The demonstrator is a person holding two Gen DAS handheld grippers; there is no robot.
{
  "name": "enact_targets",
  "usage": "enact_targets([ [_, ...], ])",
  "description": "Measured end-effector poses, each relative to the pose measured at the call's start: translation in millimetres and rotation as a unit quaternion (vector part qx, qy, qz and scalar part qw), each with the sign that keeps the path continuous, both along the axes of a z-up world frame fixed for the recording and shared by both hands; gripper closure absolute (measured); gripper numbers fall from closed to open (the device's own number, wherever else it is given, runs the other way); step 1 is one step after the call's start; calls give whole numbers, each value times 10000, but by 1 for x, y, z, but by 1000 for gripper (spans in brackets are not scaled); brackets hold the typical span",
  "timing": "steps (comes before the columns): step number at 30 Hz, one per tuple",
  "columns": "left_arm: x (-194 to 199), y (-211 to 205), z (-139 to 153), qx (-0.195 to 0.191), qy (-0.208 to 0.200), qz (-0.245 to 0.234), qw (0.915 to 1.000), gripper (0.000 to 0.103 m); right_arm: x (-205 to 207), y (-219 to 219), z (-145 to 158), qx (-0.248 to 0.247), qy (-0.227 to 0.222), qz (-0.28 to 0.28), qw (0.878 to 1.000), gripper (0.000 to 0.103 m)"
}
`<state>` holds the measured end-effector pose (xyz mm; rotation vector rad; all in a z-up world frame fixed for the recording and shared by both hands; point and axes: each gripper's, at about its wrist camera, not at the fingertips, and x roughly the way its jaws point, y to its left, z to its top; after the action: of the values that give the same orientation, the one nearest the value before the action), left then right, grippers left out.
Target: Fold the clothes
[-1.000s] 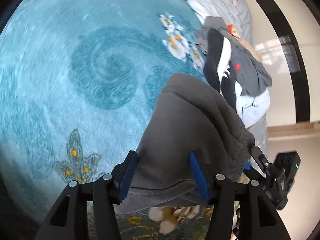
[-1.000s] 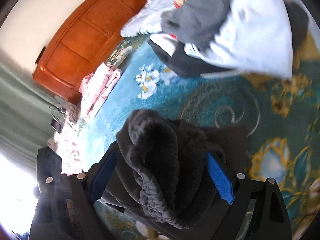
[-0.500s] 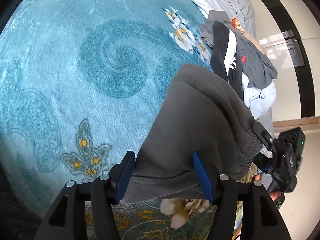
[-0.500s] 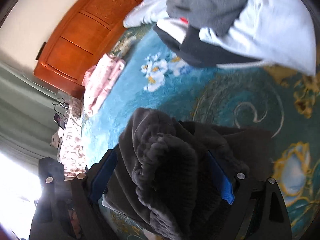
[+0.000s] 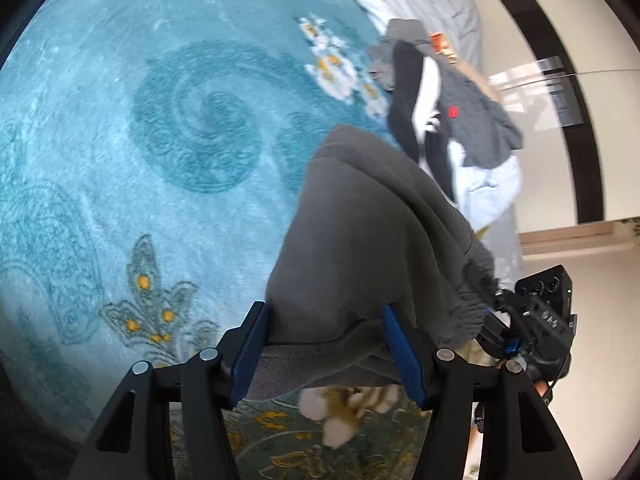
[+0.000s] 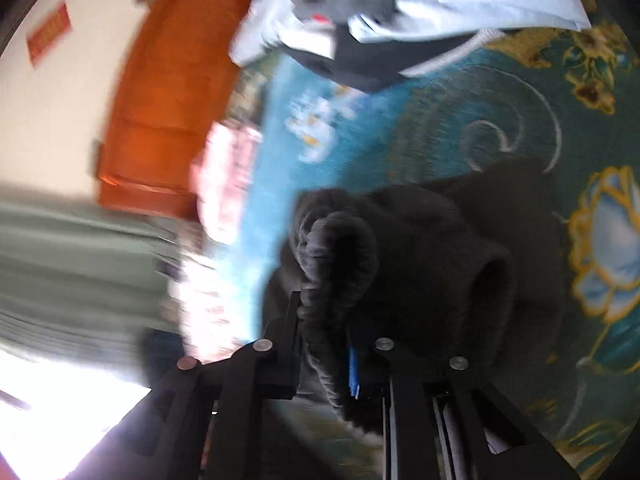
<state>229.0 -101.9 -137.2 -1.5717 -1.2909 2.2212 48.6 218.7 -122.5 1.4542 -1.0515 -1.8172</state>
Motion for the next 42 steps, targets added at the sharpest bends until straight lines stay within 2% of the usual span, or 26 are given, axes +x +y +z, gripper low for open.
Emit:
enact_targets([
  [4, 2, 0, 13, 510, 436, -153, 9976, 39, 6, 29, 27, -469, 342, -202, 9981, 86],
  [5, 1, 2, 16, 576, 507, -195, 9969, 39, 9, 36, 26, -355, 336, -241, 9985, 86],
  [6, 0, 5, 18, 567, 540, -239, 9966, 39, 13, 43, 18, 10, 280, -258, 9993, 87],
  [8, -4, 11, 16, 412, 432, -316, 9977, 38, 19, 52, -10, 298, -138, -370, 9988, 86],
  [10, -7, 21, 7, 79, 84, -446, 9989, 38, 28, 58, -43, 323, -620, -576, 9959, 86],
  [11, -7, 23, 2, -56, -71, -472, 9988, 38, 31, 60, -49, 223, -687, -683, 9950, 86],
  [14, -5, 22, -12, -151, -444, -339, 9983, 36, 31, 56, -40, 173, -557, -708, 9958, 86],
  [17, -4, 17, -14, -95, -513, -242, 9983, 36, 22, 54, -18, 247, -202, -596, 9977, 86],
  [20, -8, 26, -14, -365, -569, -393, 9969, 33, 12, 54, -3, 430, 77, -474, 9979, 86],
  [23, -14, 32, -19, -533, -792, -416, 9946, 31, 6, 51, -19, 773, -101, -351, 9963, 86],
  [25, -15, 32, -27, -533, -957, -416, 9931, 30, 9, 54, -39, 765, -338, -408, 9957, 86],
  [26, -15, 32, -30, -512, -1020, -419, 9926, 30, 10, 57, -45, 596, -396, -520, 9961, 86],
  [27, -16, 31, -33, -492, -1083, -422, 9920, 30, 11, 59, -49, 460, -442, -609, 9961, 86],
  [29, -16, 31, -36, -459, -1176, -430, 9911, 30, 10, 57, -44, 548, -417, -540, 9962, 85],
  [35, -16, 23, 0, -535, -690, -502, 9949, 32, 4, 54, -16, 919, -239, -308, 9950, 75],
  [37, -15, 20, 12, -560, -528, -526, 9956, 31, 4, 54, -6, 1280, -137, -210, 9915, 70],
  [42, -16, 14, 43, -641, -113, -592, 9961, 31, 0, 56, 13, 2039, 153, -237, 9786, 69],
])
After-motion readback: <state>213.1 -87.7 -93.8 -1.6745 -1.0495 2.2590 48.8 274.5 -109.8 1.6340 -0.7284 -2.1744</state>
